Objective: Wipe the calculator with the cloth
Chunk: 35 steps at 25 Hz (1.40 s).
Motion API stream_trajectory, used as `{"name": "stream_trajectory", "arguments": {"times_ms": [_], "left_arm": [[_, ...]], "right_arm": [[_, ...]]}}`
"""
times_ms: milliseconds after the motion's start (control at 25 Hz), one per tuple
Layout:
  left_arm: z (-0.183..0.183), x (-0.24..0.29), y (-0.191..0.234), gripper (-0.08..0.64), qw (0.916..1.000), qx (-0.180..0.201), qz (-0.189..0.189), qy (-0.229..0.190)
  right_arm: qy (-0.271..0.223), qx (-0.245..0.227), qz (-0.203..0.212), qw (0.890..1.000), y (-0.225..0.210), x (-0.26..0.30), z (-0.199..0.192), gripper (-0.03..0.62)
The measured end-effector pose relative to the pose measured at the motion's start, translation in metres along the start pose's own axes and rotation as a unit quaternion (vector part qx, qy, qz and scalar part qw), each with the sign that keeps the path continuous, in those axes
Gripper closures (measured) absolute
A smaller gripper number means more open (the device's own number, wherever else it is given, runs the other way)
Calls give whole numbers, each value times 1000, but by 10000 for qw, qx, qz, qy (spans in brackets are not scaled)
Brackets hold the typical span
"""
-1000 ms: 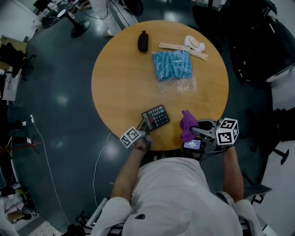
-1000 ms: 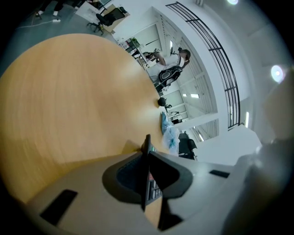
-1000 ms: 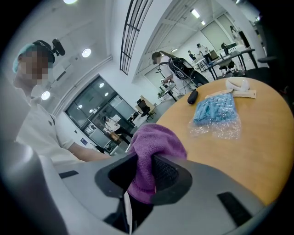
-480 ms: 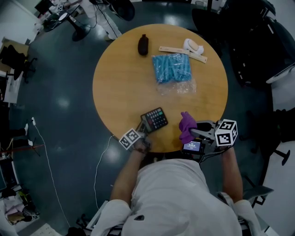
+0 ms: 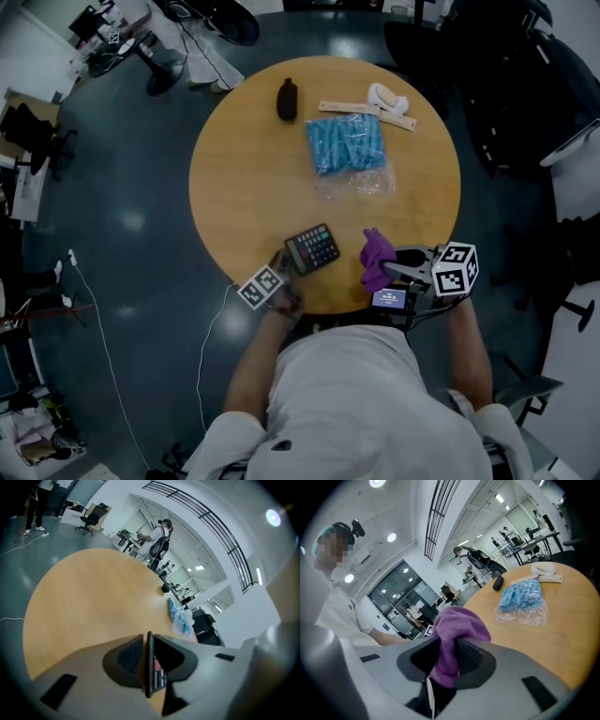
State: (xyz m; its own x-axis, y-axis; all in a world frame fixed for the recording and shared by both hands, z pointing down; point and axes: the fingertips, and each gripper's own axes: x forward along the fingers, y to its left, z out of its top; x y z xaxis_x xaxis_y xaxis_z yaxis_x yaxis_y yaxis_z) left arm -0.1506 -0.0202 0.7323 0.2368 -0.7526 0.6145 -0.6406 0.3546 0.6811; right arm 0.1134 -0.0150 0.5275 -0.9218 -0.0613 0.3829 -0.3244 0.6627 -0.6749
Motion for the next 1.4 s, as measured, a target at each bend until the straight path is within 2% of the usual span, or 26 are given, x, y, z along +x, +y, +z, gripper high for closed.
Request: {"name": "stream_trajectory", "arguments": {"times_ms": [160,240,320,440,640,760,840,880,1000,1080,1240,1400], "left_arm": [[15,-21,-1,491,9995,-100,-79,-291],[26,-38,-12,491,9984,18,-226,-517],[40,-60,-25,502,9952,316,-302,-876],[56,-91,-46,551,9856,901,-363,-1387],[55,-116,-83,554,9762,1342,-758,-1523],[50,-121,-99,554,9690,1693,-881,-1567],[45,-124,-109,554,9645,1921,-955,-1542],[43,-125,-113,554,9620,2033,-988,-1533],[41,-129,-123,554,9559,2267,-1054,-1539],[40,-128,-125,555,9543,2335,-1066,-1528],[37,-126,-123,554,9551,2375,-1034,-1435],[36,-124,-122,554,9552,2422,-1008,-1371]], "right_arm": [[-86,-21,-121,9999,-3,0,5,492],[-95,-83,-276,9995,-9,1,9,492],[-81,-175,-479,9987,-17,2,13,492],[5,-281,-776,9966,-35,10,18,492],[290,-242,-1045,9938,-73,40,10,492],[611,-204,-1405,9880,-111,57,-7,492],[958,-323,-1894,9767,-137,59,-19,492],[1164,-442,-2206,9674,-149,56,-24,492],[1760,-828,-3118,9300,-179,42,-36,492],[2066,-919,-3478,9099,-195,35,-44,492],[2576,-810,-3661,8905,-219,37,-72,492],[2878,-708,-3663,8821,-229,44,-90,492]]}}
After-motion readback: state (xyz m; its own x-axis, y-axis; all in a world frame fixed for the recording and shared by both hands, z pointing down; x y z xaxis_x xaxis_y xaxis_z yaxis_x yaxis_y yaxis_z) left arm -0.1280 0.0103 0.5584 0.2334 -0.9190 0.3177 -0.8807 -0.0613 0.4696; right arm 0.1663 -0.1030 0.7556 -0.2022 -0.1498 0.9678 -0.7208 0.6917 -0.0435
